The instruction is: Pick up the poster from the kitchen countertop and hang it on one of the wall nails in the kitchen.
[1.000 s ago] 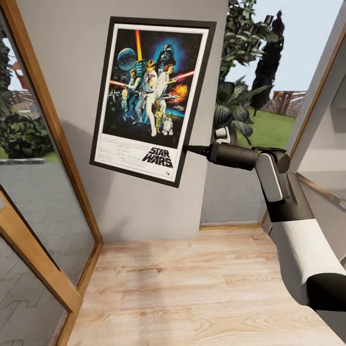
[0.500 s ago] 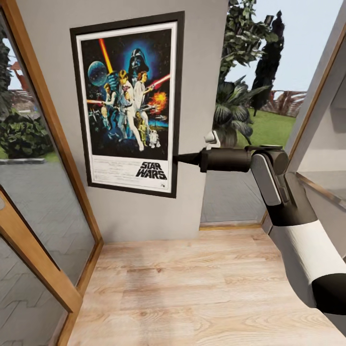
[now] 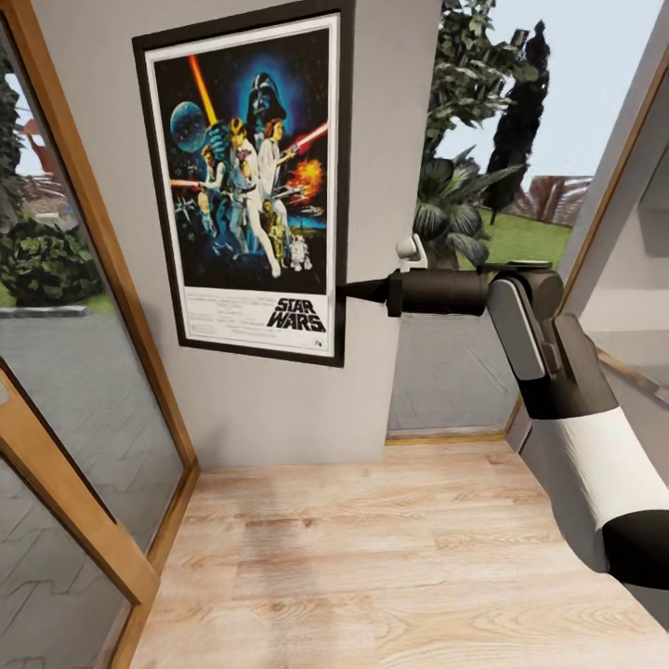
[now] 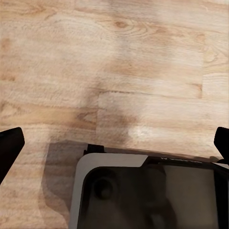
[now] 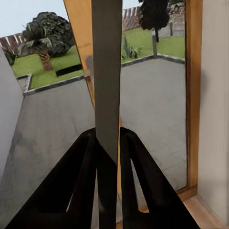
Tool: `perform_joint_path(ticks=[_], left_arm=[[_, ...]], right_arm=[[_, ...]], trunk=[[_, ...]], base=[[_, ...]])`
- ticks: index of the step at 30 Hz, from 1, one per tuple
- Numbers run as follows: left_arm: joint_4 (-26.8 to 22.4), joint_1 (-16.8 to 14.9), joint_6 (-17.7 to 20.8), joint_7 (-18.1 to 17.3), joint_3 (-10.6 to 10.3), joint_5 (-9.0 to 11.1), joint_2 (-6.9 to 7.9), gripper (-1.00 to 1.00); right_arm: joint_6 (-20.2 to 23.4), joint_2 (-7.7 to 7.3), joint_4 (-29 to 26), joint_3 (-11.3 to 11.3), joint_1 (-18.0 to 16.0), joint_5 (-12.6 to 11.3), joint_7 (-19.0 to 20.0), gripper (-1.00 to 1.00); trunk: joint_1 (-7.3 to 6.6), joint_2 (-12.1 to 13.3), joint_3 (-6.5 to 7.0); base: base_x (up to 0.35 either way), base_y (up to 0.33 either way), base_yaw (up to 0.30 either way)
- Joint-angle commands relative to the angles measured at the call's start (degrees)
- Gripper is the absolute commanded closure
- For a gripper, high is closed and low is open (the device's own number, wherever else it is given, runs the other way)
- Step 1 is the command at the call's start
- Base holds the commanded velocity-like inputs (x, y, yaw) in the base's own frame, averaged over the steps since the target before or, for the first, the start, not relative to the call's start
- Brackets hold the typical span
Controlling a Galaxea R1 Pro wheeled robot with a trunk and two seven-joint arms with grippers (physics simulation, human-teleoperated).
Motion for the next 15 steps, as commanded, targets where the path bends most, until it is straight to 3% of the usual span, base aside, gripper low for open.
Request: perform_joint_path(ticks=[1, 15], left_arm=[[0.0, 0.0, 0.0, -0.4, 0.1, 0.3, -0.02, -1.0], [0.0, 0.0, 0.0, -0.3, 0.1, 0.3, -0.02, -1.0]], right_arm=[[0.3, -0.02, 0.0, 0.0, -0.5, -0.1, 0.1, 1.0], [0.3, 0.04, 0.0, 0.4, -2.2, -0.2, 0.2, 1.0]], trunk=[[0.04, -0.1, -0.11], [0.04, -0.1, -0.11]], base=[[0.0, 0.0, 0.0], [0.0, 0.0, 0.0]])
